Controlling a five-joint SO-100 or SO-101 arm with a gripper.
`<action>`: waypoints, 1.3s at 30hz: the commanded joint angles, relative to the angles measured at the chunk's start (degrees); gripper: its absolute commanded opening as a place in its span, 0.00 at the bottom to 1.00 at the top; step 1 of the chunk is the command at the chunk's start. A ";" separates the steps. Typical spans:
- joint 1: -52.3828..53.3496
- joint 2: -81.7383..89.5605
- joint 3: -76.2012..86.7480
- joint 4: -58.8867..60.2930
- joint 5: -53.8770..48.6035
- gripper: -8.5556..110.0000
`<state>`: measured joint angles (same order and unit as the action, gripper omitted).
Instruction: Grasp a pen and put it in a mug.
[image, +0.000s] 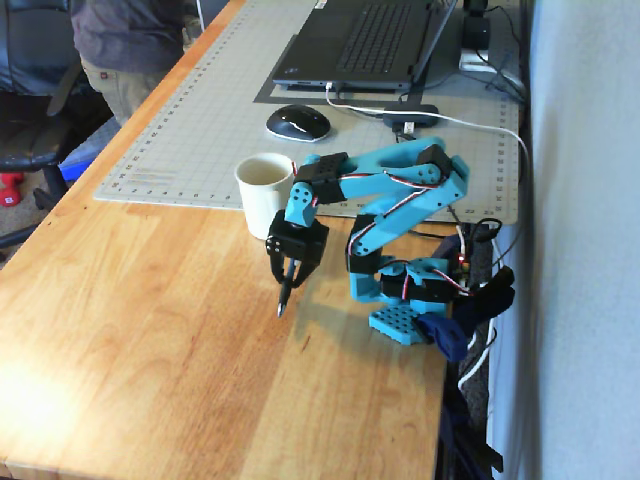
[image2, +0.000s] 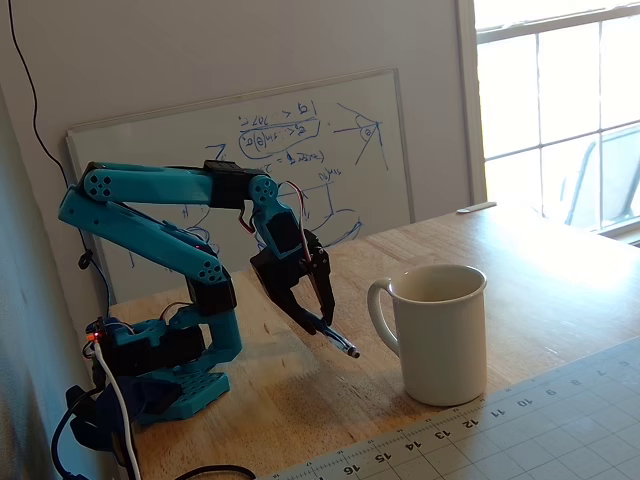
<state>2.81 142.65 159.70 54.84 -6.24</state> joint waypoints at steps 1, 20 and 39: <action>-5.45 5.71 -3.52 -0.97 0.53 0.09; -18.37 16.61 -19.60 -0.97 36.12 0.09; 0.70 18.11 -43.07 -2.11 78.84 0.09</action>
<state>-2.72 160.40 122.08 54.93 69.52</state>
